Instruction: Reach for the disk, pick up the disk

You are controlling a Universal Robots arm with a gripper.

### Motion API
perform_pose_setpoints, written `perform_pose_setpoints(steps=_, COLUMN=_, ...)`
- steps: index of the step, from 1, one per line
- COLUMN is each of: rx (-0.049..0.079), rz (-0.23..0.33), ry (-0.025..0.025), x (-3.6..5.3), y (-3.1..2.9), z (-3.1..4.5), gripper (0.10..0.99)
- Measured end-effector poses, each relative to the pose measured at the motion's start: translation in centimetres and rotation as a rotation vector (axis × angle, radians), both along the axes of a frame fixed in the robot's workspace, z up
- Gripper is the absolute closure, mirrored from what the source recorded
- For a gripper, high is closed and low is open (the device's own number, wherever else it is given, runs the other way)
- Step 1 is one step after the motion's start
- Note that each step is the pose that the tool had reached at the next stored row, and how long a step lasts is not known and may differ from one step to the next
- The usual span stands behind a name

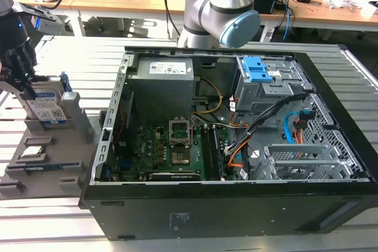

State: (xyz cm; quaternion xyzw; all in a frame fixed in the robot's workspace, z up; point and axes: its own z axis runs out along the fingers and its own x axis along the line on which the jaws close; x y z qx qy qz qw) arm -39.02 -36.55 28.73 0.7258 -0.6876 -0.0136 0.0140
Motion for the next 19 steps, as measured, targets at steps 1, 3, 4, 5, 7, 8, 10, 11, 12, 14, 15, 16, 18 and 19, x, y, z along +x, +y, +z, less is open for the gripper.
perform_pose_setpoints(steps=1, rx=0.0, rz=0.0, ry=0.0, x=0.01, y=0.0, z=0.02, gripper=0.718)
perform_pose_setpoints(steps=3, rx=0.0, rz=0.0, ry=-0.0001, x=0.03, y=0.0, z=0.08, gripper=0.718)
perform_pose_setpoints(steps=4, rx=0.0, rz=0.0, ry=-0.0003, x=0.03, y=0.0, z=0.11, gripper=0.718)
perform_pose_setpoints(steps=5, rx=0.0, rz=0.0, ry=0.0, x=0.03, y=-0.01, z=0.17, gripper=0.718)
perform_pose_setpoints(steps=7, rx=0.0, rz=0.0, ry=0.0001, x=0.03, y=-0.01, z=0.38, gripper=0.718)
perform_pose_setpoints(steps=8, rx=0.0, rz=0.0, ry=0.0002, x=0.03, y=-0.01, z=0.44, gripper=0.718)
perform_pose_setpoints(steps=10, rx=0.0, rz=0.0, ry=0.0001, x=0.03, y=-0.01, z=0.62, gripper=0.718)
perform_pose_setpoints(steps=11, rx=0.0, rz=0.0, ry=0.0002, x=0.04, y=0.0, z=0.69, gripper=0.718)
perform_pose_setpoints(steps=12, rx=0.0, rz=0.0, ry=0.0001, x=0.04, y=0.0, z=0.74, gripper=0.718)
perform_pose_setpoints(steps=14, rx=-0.001, rz=0.0, ry=0.0002, x=0.05, y=-0.01, z=0.84, gripper=0.718)
perform_pose_setpoints(steps=15, rx=-0.001, rz=0.0, ry=0.0002, x=0.05, y=-0.01, z=0.95, gripper=0.718)
perform_pose_setpoints(steps=16, rx=-0.001, rz=0.0, ry=0.0001, x=0.06, y=0.0, z=1.06, gripper=0.718)
perform_pose_setpoints(steps=18, rx=-0.001, rz=0.0, ry=0.0001, x=0.07, y=0.0, z=1.21, gripper=0.718)
perform_pose_setpoints(steps=19, rx=-0.001, rz=0.0, ry=0.0001, x=0.08, y=-0.01, z=1.33, gripper=0.718)
